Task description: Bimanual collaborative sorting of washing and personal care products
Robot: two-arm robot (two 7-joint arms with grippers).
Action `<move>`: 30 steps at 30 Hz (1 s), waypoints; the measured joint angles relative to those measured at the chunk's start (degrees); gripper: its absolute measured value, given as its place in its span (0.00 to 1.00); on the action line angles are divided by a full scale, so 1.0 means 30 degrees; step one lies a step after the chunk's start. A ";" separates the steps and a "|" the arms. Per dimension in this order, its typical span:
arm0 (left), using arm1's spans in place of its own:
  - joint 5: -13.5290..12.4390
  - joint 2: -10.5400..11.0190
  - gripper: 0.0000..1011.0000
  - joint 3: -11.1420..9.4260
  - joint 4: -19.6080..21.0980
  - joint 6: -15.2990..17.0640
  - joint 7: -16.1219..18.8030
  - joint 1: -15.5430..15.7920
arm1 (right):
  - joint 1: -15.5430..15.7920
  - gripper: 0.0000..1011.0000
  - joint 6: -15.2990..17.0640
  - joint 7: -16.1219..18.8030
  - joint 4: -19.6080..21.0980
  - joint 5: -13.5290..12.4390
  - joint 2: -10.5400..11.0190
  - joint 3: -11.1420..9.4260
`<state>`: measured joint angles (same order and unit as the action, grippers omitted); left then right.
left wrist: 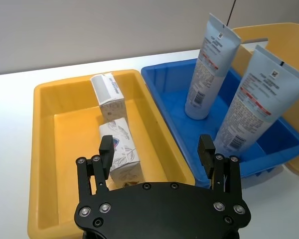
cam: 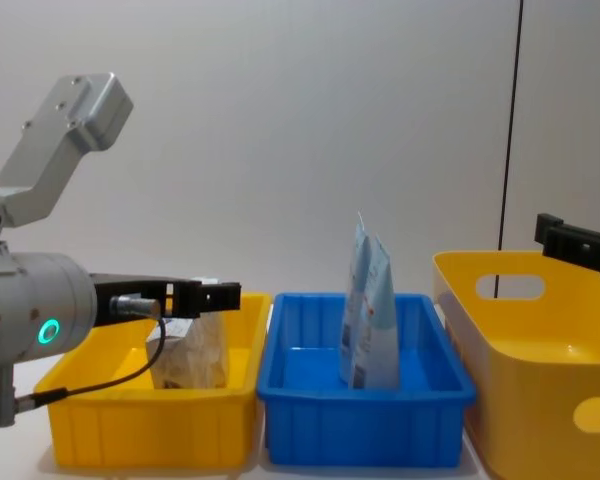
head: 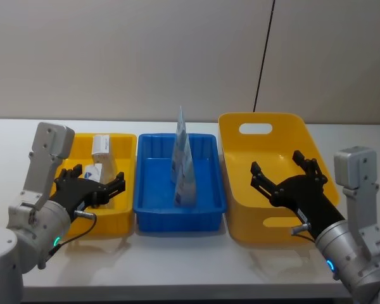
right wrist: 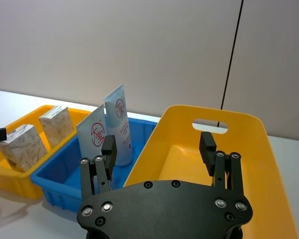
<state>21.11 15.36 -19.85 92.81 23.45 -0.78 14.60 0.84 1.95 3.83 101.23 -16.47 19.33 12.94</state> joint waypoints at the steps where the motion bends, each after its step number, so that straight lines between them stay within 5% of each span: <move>1: 0.0015 -0.0088 0.99 0.0060 -0.0077 0.0063 0.0074 0.0022 | -0.0001 0.99 0.0000 0.0000 0.0000 0.0000 0.0000 0.0000; 30: 0.0221 -0.1345 0.99 0.1097 -0.2835 -0.0339 0.0305 0.0717 | -0.0001 0.99 0.0000 0.0000 0.0000 0.0000 -0.0001 0.0000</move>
<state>21.77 11.33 -16.56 84.30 22.43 0.13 16.75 0.84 1.95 3.83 101.23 -16.46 19.33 12.94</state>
